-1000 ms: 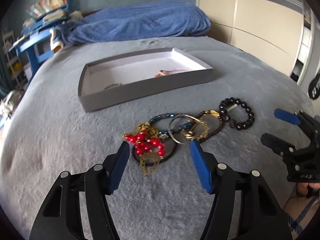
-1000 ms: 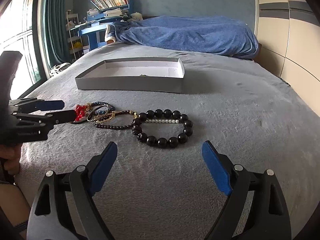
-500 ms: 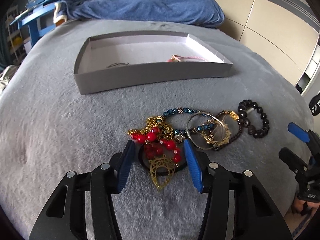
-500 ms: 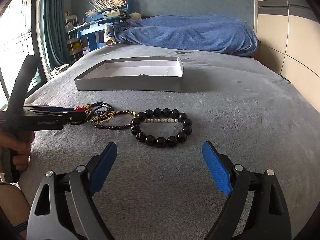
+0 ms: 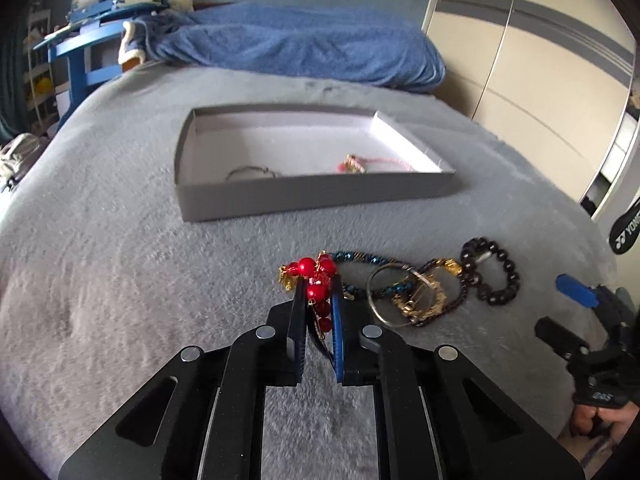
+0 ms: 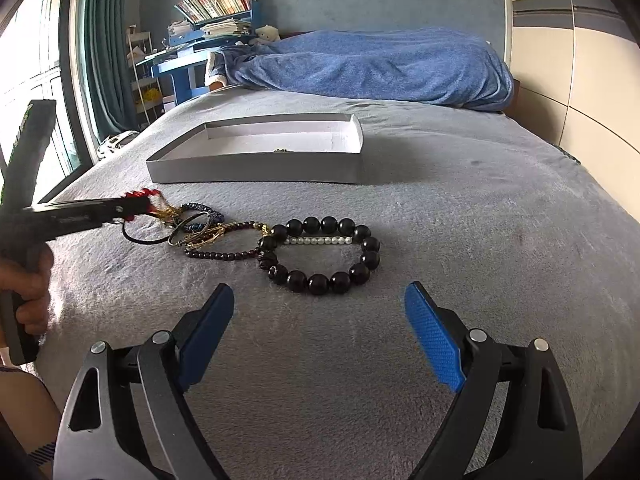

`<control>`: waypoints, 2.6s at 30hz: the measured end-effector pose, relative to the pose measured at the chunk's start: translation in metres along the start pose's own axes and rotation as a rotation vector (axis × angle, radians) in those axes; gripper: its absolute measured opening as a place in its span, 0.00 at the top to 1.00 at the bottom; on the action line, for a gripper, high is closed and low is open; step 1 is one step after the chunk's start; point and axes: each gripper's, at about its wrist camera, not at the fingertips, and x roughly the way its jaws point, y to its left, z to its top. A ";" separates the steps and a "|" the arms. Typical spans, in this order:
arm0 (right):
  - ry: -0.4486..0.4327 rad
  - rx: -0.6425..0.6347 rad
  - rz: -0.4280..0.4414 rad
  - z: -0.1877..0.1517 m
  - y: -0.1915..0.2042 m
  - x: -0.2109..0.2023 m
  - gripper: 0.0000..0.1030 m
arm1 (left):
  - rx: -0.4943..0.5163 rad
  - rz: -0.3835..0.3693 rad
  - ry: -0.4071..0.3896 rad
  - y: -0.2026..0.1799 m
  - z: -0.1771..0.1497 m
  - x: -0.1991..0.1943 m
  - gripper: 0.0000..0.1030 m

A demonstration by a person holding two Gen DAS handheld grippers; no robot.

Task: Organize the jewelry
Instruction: 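Grasp the red-beaded tassel earrings with the left tool and lift, then grasp the red tassel earrings with the right tool while the left tool holds the black hair tie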

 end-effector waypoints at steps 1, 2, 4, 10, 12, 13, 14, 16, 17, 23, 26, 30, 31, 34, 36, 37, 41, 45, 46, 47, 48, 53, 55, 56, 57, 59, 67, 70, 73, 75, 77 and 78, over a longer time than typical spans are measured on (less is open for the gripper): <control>0.000 0.006 0.000 0.000 -0.001 0.000 0.17 | 0.001 0.000 -0.011 0.001 -0.001 -0.006 0.89; 0.000 0.011 -0.001 0.000 -0.002 0.000 0.17 | -0.002 -0.002 -0.019 0.003 -0.001 -0.011 0.89; 0.000 0.026 0.000 -0.001 -0.005 0.000 0.17 | -0.013 -0.011 -0.028 0.007 -0.003 -0.019 0.89; 0.005 0.045 -0.004 -0.001 -0.010 -0.001 0.17 | -0.064 -0.100 -0.027 0.020 -0.014 -0.033 0.89; 0.004 0.037 -0.006 -0.001 -0.008 -0.001 0.16 | -0.061 -0.098 -0.016 0.021 -0.018 -0.033 0.89; 0.004 0.033 -0.008 0.000 -0.007 -0.001 0.16 | -0.057 -0.092 -0.009 0.021 -0.020 -0.032 0.89; 0.003 0.027 -0.008 0.000 -0.006 -0.001 0.16 | -0.056 -0.090 -0.003 0.022 -0.022 -0.032 0.89; 0.002 0.021 -0.008 0.000 -0.005 -0.002 0.16 | -0.055 -0.083 0.000 0.023 -0.025 -0.033 0.89; 0.001 0.018 -0.007 0.001 -0.004 -0.002 0.16 | -0.057 -0.086 0.003 0.024 -0.027 -0.033 0.89; -0.004 -0.030 0.049 0.010 0.004 0.000 0.16 | -0.007 -0.062 0.042 0.022 -0.037 -0.034 0.88; -0.013 -0.051 0.071 0.020 0.012 0.001 0.16 | -0.006 -0.049 0.040 0.025 -0.038 -0.036 0.89; -0.021 -0.091 0.118 0.038 0.029 0.003 0.16 | 0.005 -0.044 0.042 0.026 -0.036 -0.035 0.91; -0.019 -0.101 0.145 0.045 0.036 0.004 0.16 | 0.007 -0.044 0.046 0.027 -0.035 -0.035 0.91; -0.006 -0.123 0.203 0.058 0.054 0.008 0.16 | 0.002 -0.046 0.053 0.027 -0.037 -0.034 0.67; 0.008 -0.161 0.233 0.064 0.070 0.014 0.16 | 0.011 -0.044 0.046 0.025 -0.038 -0.035 0.58; 0.015 -0.179 0.234 0.066 0.077 0.018 0.16 | 0.015 -0.060 0.053 0.023 -0.039 -0.034 0.57; 0.036 -0.199 0.236 0.067 0.091 0.026 0.16 | 0.062 -0.057 0.090 0.013 -0.042 -0.024 0.59; 0.046 -0.185 0.231 0.067 0.088 0.028 0.16 | 0.059 -0.039 0.087 0.015 -0.041 -0.020 0.81; 0.048 -0.175 0.230 0.068 0.086 0.029 0.16 | 0.037 -0.051 0.065 0.019 -0.039 -0.024 0.82; 0.051 -0.170 0.230 0.067 0.086 0.030 0.16 | 0.025 -0.056 0.052 0.021 -0.037 -0.027 0.83; 0.056 -0.168 0.231 0.067 0.085 0.031 0.16 | 0.009 -0.066 0.032 0.024 -0.035 -0.032 0.83; 0.087 -0.198 0.257 0.069 0.098 0.039 0.17 | -0.031 -0.091 -0.044 0.035 -0.020 -0.056 0.86; 0.101 -0.200 0.284 0.072 0.105 0.042 0.19 | -0.043 -0.088 -0.064 0.041 -0.016 -0.064 0.86; 0.116 -0.201 0.305 0.073 0.112 0.045 0.21 | -0.052 -0.091 -0.063 0.044 -0.014 -0.065 0.86; 0.132 -0.205 0.322 0.074 0.118 0.048 0.27 | -0.059 -0.092 -0.059 0.047 -0.014 -0.066 0.86; 0.164 -0.223 0.362 0.074 0.133 0.054 0.34 | -0.065 -0.094 -0.039 0.052 -0.014 -0.066 0.86; 0.245 -0.271 0.433 0.061 0.170 0.070 0.42 | -0.192 -0.036 0.019 0.093 -0.036 -0.062 0.77; 0.250 -0.289 0.438 0.056 0.176 0.071 0.42 | -0.205 -0.031 0.023 0.104 -0.044 -0.065 0.73; 0.258 -0.296 0.434 0.054 0.180 0.074 0.42 | -0.217 -0.026 0.030 0.113 -0.052 -0.068 0.73; 0.257 -0.301 0.444 0.055 0.185 0.075 0.42 | -0.219 -0.027 0.030 0.115 -0.057 -0.072 0.70; 0.258 -0.326 0.453 0.056 0.193 0.077 0.42 | -0.228 -0.036 0.029 0.119 -0.064 -0.075 0.70; 0.257 -0.343 0.457 0.056 0.199 0.078 0.42 | -0.231 -0.038 0.028 0.119 -0.067 -0.077 0.70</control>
